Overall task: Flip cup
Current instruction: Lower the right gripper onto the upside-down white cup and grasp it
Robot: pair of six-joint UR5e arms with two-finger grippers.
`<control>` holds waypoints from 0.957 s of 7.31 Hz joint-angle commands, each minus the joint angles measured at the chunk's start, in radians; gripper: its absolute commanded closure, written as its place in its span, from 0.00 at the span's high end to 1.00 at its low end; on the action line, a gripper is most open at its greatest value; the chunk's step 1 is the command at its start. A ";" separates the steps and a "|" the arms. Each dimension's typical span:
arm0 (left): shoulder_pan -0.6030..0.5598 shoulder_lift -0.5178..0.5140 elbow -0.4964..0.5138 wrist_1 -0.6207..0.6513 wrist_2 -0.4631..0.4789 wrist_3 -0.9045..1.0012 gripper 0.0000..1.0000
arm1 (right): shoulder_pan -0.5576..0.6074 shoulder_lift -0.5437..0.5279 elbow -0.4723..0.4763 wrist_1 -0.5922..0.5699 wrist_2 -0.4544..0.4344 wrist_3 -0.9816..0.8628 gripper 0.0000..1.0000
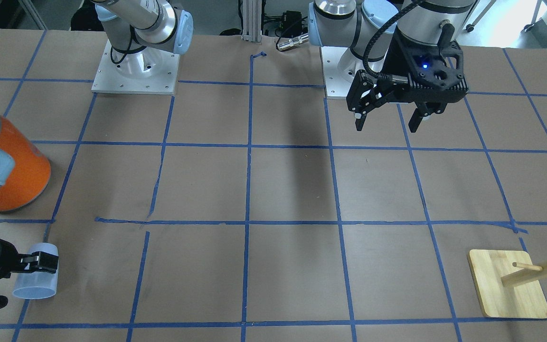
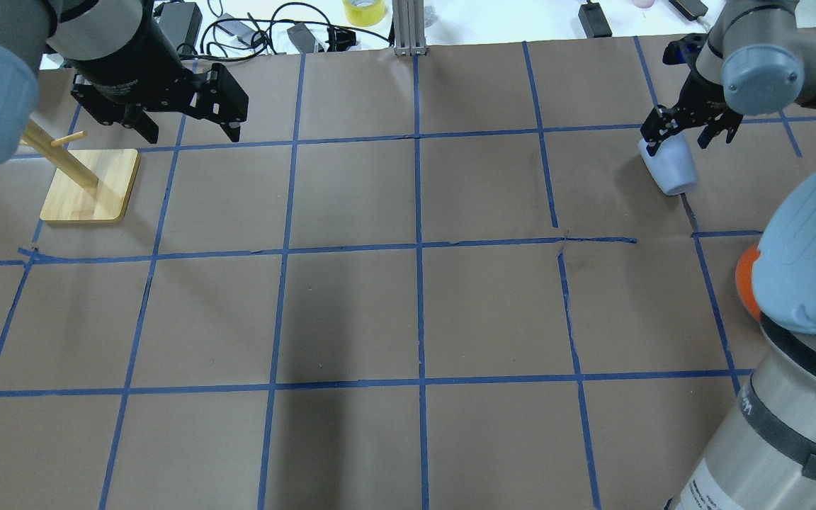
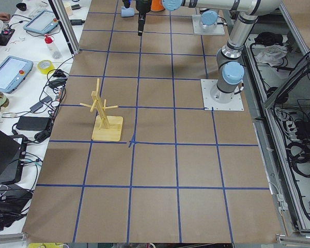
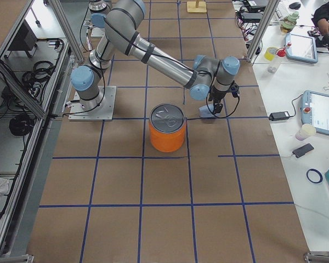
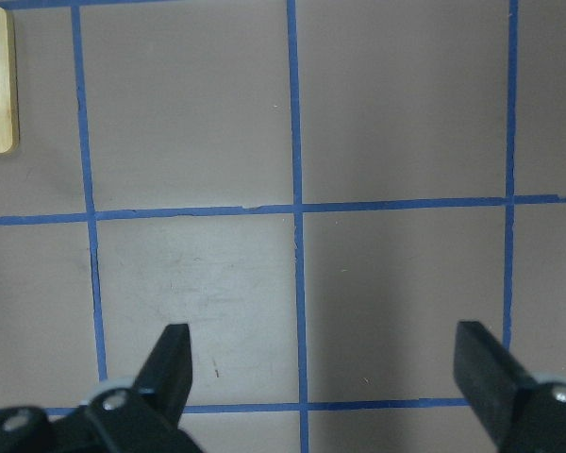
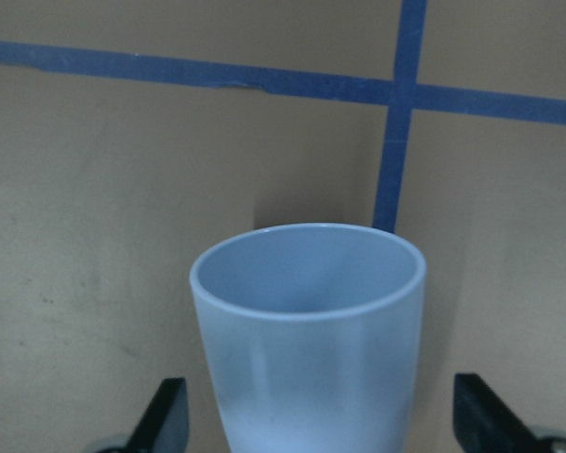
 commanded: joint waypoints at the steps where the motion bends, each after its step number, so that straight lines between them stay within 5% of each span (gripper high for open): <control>1: 0.000 -0.001 0.000 0.003 0.000 0.000 1.00 | 0.001 0.019 0.032 -0.041 0.008 -0.015 0.90; 2: 0.000 -0.001 -0.002 0.003 0.000 0.001 1.00 | 0.001 0.019 0.032 -0.038 0.008 -0.014 0.59; 3: 0.000 -0.001 -0.002 0.004 0.000 0.001 1.00 | 0.007 0.010 0.030 -0.026 0.009 -0.012 0.48; 5: 0.000 -0.001 -0.003 0.004 0.000 0.001 1.00 | 0.078 -0.040 0.038 -0.021 0.074 -0.084 0.48; 7: 0.000 0.001 -0.005 0.006 0.000 0.001 1.00 | 0.285 -0.066 0.030 -0.021 0.104 -0.168 0.48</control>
